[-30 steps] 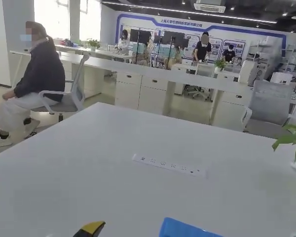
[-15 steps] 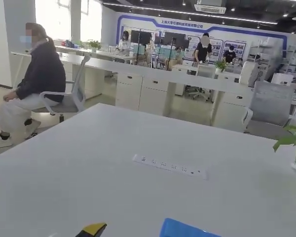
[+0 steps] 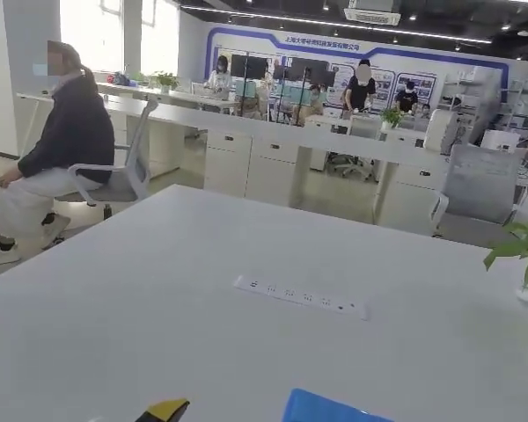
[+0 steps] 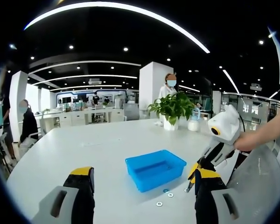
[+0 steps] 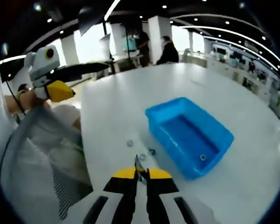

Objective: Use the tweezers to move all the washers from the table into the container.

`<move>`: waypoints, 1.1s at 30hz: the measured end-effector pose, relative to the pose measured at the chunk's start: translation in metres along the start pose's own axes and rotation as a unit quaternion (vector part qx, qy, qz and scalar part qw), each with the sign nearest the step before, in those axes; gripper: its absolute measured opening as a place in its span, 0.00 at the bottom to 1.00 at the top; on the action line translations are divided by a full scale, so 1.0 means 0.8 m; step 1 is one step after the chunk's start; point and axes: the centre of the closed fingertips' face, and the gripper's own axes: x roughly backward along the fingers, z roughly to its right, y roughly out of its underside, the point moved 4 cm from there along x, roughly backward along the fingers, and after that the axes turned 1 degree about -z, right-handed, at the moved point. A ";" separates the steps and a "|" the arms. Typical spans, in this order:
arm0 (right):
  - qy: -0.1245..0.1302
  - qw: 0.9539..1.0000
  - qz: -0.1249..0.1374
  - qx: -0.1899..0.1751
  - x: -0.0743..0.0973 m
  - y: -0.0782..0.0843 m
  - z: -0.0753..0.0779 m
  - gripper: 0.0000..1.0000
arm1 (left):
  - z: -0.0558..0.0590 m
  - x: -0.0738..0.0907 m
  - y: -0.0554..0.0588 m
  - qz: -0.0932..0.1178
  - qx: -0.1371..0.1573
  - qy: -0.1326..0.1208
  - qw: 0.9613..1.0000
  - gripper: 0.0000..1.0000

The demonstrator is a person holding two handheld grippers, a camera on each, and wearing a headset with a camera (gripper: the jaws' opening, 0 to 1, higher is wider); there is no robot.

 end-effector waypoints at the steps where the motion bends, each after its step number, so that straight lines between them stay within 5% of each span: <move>1: 0.003 1.000 -0.005 0.019 0.000 0.001 0.000 0.04 | 0.000 0.000 0.000 -0.001 0.000 0.000 1.000 0.91; 7: 0.009 0.999 -0.008 0.053 -0.001 0.002 -0.003 0.03 | 0.000 0.000 0.000 -0.002 -0.002 0.000 1.000 0.90; 16: -0.003 1.000 0.013 -0.010 0.004 -0.004 0.007 0.03 | -0.001 0.001 -0.001 0.003 0.001 0.000 1.000 0.89; 33: 0.002 0.999 0.032 -0.020 0.056 -0.075 0.052 0.03 | 0.000 0.001 -0.001 0.002 0.002 0.002 1.000 0.89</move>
